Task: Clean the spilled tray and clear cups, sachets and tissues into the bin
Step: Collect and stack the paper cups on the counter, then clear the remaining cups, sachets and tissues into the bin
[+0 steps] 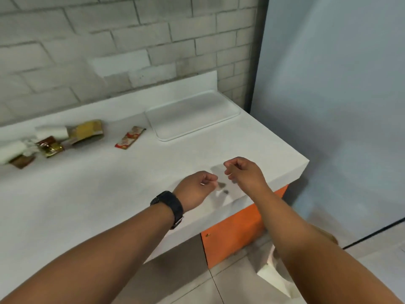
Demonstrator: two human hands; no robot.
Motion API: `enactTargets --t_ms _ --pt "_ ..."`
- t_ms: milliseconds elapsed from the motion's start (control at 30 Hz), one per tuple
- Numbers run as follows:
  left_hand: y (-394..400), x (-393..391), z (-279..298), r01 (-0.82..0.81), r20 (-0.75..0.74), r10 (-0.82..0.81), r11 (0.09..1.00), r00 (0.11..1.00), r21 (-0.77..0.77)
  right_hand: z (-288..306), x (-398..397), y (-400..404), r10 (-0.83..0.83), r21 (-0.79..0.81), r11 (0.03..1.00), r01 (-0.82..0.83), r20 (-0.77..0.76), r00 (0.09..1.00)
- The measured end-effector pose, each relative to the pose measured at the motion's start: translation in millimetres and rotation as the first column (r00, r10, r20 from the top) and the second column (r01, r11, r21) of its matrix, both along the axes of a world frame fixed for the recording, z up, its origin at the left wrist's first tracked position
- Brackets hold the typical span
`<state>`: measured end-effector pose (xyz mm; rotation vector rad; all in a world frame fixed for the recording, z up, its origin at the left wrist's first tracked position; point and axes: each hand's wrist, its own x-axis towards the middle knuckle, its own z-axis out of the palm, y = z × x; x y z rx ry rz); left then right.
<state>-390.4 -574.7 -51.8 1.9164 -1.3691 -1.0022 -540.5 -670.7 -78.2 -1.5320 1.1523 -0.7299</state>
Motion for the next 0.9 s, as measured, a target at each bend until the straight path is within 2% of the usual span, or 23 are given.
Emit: enactTargets --t_ms 267,533,700,900 --pt "51.0 111.6 4.9 -0.216 0.031 0.218 0.975 0.975 -0.049 7.6 101.5 33.6 0.112 -0.048 0.992 -0.115 -0.06 0.992" --pt "95.3 192.2 -3.8 -0.332 0.063 0.334 0.943 0.941 -0.035 0.5 189.4 61.0 0.232 -0.068 0.968 -0.24 -0.107 0.967" --pt "97.7 225.7 -6.0 -0.42 0.006 0.42 0.908 0.908 0.006 -2.5 231.9 57.5 0.32 -0.056 0.942 -0.331 -0.148 0.936" --pt "80.2 269.1 -13.4 -0.535 0.025 0.534 0.845 0.845 0.017 -4.8 280.9 26.3 0.392 -0.058 0.91 -0.411 -0.205 0.897"
